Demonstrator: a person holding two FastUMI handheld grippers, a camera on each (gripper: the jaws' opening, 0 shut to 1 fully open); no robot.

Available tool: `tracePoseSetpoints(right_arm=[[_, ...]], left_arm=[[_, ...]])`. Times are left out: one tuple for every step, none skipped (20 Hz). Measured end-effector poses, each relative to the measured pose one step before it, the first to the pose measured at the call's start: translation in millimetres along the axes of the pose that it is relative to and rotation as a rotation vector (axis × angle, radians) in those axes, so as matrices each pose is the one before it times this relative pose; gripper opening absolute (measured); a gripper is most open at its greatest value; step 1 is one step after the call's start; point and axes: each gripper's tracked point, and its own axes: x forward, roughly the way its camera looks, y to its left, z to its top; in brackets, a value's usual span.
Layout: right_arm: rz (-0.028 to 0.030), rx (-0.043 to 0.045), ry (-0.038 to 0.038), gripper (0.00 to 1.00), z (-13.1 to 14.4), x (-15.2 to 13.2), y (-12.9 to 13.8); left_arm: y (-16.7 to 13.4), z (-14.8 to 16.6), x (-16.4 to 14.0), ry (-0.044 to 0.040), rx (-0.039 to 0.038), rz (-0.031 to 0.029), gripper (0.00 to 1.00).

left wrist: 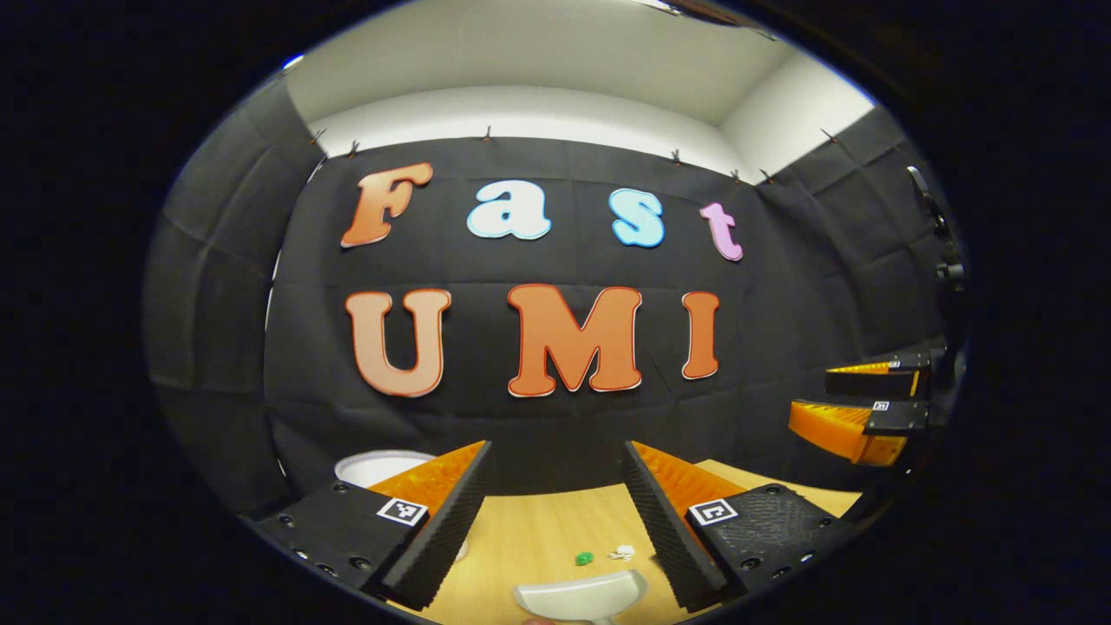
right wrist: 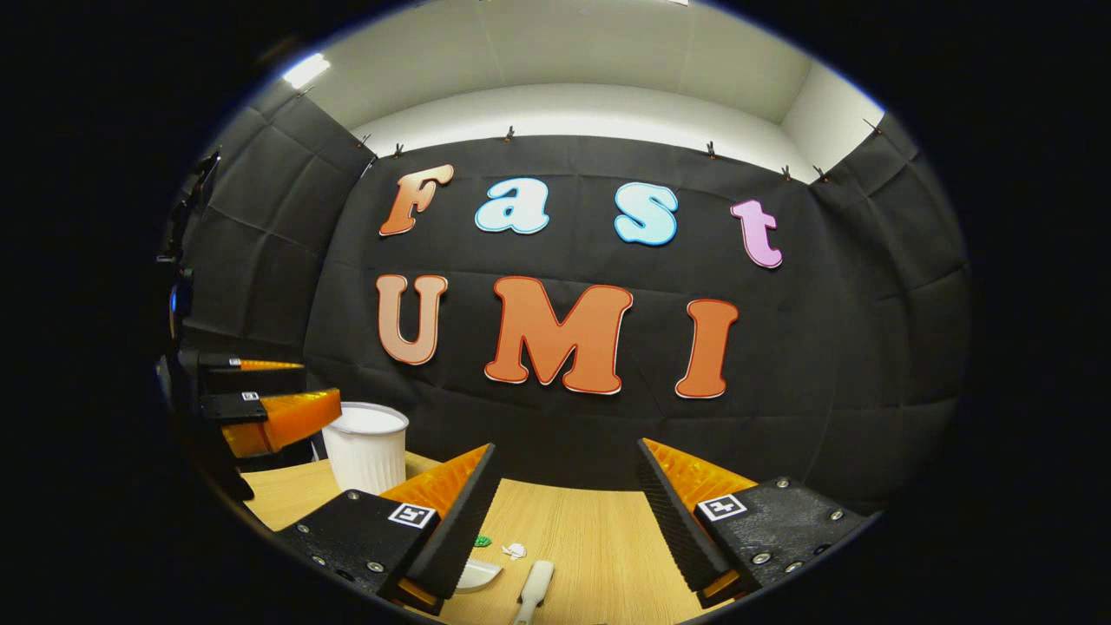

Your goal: Pick up the small broom and dustpan from the desktop, sweep the trash into the dustpan with the broom, and then empty the trash into the garbage bin.

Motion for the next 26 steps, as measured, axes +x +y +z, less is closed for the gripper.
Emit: tracePoseSetpoints(right_arm=[[0.00073,-0.00036,0.00399,0.93,-1.17,0.36,-1.32],[0.00185,0.00026,0.00000,0.94,-0.70,1.06,0.07],[0.00399,0.00158,0.00428,0.94,-1.47,0.69,0.18],[0.00893,0.00317,0.00915,0.94,-4.84,1.82,1.52],[0.01158,0.00231,0.01660,0.93,-6.64,2.06,1.74],[0.01522,0.00373,0.02496,0.93,-8.23,2.84,1.90],[0.02055,0.00822,0.03372,0.94,-12.27,2.48,1.73],[0.01936,0.01346,0.03079,0.94,-11.36,0.71,1.70],[0.01605,0.01439,0.03863,0.94,-12.52,3.07,0.82],[0.01804,0.01797,0.04447,0.94,-14.69,3.81,-1.16],[0.02053,0.01997,0.05029,0.94,-15.60,3.51,-0.34],[0.01542,0.01887,0.05194,0.94,-14.68,4.90,-1.70],[0.01078,0.01750,0.03657,0.94,-11.64,2.01,-3.14],[0.01103,0.00851,0.02869,0.94,-8.32,2.78,-2.01],[0.00988,-0.00395,0.01835,0.94,-6.74,2.21,-1.86],[0.00697,-0.01310,0.01682,0.94,-6.59,-0.13,-2.74],[0.00964,-0.01312,0.01780,0.94,-5.88,1.34,-2.35],[0.00628,-0.00728,0.01733,0.94,-6.95,1.06,-1.17],[0.00781,0.00101,0.02207,0.94,-7.30,2.34,0.53],[0.00797,0.00407,0.02789,0.94,-7.53,3.58,2.57],[0.00731,0.00158,0.02987,0.94,-8.58,5.01,2.90],[0.00094,-0.00168,0.03221,0.94,-8.26,6.12,1.95],[-0.00101,-0.00012,0.03162,0.94,-7.63,6.17,1.96],[-0.01124,0.00211,0.03507,0.94,-9.24,6.11,0.53],[-0.00632,0.00639,0.03735,0.94,-10.56,6.94,1.36],[0.00147,0.00804,0.04512,0.94,-10.12,6.59,3.29]], left_arm=[[4.11,-1.18,-0.71,0.00023,-0.00628,0.03395,0.95],[3.37,0.29,0.05,-0.00523,-0.00280,0.02976,0.93],[3.75,-0.01,0.47,0.00440,0.00774,0.02688,0.94],[-2.63,-2.53,1.14,0.00507,0.00245,0.00730,0.93],[-2.13,-7.52,-0.13,0.02108,-0.00068,0.00790,0.94],[-0.75,-10.08,2.19,0.02709,-0.00872,0.00771,0.94],[-2.72,-9.96,0.03,0.03180,-0.01133,-0.00006,0.94],[-3.67,-11.23,1.14,0.03216,-0.00457,0.00194,0.95],[-1.92,-10.71,1.88,0.02837,-0.00339,0.00608,0.95],[-4.68,-13.40,2.54,0.04094,-0.00278,-0.00017,0.95],[-1.26,-15.40,1.70,0.05178,-0.00470,0.01366,0.95],[-1.26,-13.36,1.09,0.04429,-0.01049,0.01291,0.95],[-1.26,-10.67,0.75,0.02689,-0.00996,0.02147,0.95],[0.10,-10.86,-1.94,0.02733,-0.00367,0.02248,0.95],[0.17,-6.90,-2.42,0.01299,-0.00037,0.02216,0.95],[-0.69,-5.90,-3.72,0.01887,0.00470,0.01859,0.95],[-1.24,-6.23,-1.77,0.01177,0.00651,0.01467,0.95],[-2.97,-8.98,-1.53,0.02767,0.00757,0.00958,0.95],[-2.92,-8.42,0.38,0.02312,0.00178,0.00170,0.95],[-1.38,-11.21,2.68,0.03948,0.00067,0.00116,0.95],[-1.99,-10.96,4.85,0.03554,-0.00185,-0.00808,0.95],[-0.35,-9.56,9.11,0.04493,-0.00006,-0.00561,0.95],[1.45,-7.46,8.70,0.03360,-0.00138,-0.00643,0.95],[1.81,-10.42,3.59,0.03349,-0.00154,0.00523,0.95],[3.10,-5.06,4.99,0.01767,-0.00293,0.00515,0.96],[1.73,-10.12,5.71,0.02852,-0.00631,-0.00715,0.96]])
